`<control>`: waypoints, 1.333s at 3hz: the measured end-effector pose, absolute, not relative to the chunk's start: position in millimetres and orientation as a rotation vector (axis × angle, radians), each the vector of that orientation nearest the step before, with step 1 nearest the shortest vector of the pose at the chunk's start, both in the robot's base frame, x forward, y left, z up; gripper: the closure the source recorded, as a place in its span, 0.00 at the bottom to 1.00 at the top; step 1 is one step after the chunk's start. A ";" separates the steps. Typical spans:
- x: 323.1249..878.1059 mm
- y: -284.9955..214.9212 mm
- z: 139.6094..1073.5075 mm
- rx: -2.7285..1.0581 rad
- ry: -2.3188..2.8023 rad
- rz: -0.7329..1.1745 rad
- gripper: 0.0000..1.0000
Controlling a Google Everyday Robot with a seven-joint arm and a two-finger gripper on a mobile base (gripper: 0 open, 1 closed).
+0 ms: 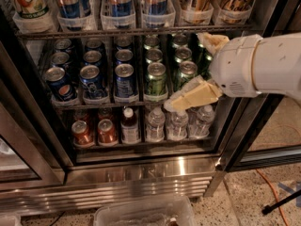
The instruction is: Pick orange can from top shelf of fridge
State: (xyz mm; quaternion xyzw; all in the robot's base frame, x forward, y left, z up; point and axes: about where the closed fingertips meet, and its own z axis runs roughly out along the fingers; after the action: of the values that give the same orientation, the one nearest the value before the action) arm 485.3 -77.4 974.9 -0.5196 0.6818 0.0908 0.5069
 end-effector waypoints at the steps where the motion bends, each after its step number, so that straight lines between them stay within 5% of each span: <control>1: 490.1 -69.3 971.7 -1.112 1.594 0.189 0.00; 2: 508.4 -76.5 980.7 -0.943 1.535 0.136 0.00; 4: 552.9 -229.7 984.5 -0.367 1.518 0.050 0.00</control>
Offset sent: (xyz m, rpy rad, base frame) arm 0.0470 0.0027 0.0348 0.4371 -0.3625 -0.3705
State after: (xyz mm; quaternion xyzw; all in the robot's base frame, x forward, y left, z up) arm 552.9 -229.7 984.5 -0.1654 0.6843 0.0224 0.7099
